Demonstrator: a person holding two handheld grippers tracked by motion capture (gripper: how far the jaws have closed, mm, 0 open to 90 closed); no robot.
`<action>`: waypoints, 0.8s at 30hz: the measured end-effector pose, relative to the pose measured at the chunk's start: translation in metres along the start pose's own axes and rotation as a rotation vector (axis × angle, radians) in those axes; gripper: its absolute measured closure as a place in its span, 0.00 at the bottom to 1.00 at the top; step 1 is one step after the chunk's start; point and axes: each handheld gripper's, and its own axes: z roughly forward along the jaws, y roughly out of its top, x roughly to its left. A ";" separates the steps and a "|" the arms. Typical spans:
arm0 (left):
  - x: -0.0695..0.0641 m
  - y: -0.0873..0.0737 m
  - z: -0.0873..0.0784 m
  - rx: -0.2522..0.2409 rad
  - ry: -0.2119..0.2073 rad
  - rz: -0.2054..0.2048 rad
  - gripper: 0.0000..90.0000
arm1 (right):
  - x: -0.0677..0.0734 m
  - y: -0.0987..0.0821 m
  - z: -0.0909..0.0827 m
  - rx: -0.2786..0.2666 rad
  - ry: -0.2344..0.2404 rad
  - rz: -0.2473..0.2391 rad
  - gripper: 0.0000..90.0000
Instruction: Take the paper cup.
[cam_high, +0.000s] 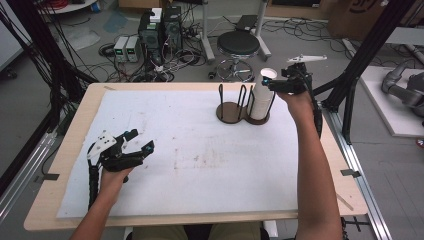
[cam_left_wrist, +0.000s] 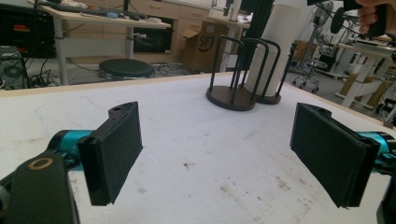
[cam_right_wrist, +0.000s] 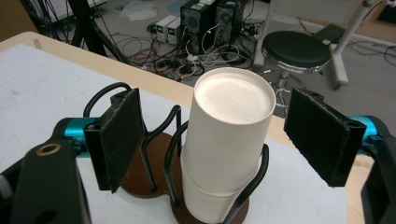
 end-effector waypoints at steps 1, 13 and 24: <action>0.000 0.000 0.000 -0.002 -0.001 -0.002 0.18 | -0.001 0.001 0.001 0.008 -0.005 0.005 0.22; -0.001 -0.001 0.001 0.002 -0.012 -0.007 0.19 | -0.009 0.004 0.014 0.039 -0.006 0.040 0.22; -0.001 -0.002 0.004 0.011 -0.021 -0.009 0.19 | -0.012 0.006 0.035 0.075 -0.008 0.053 0.30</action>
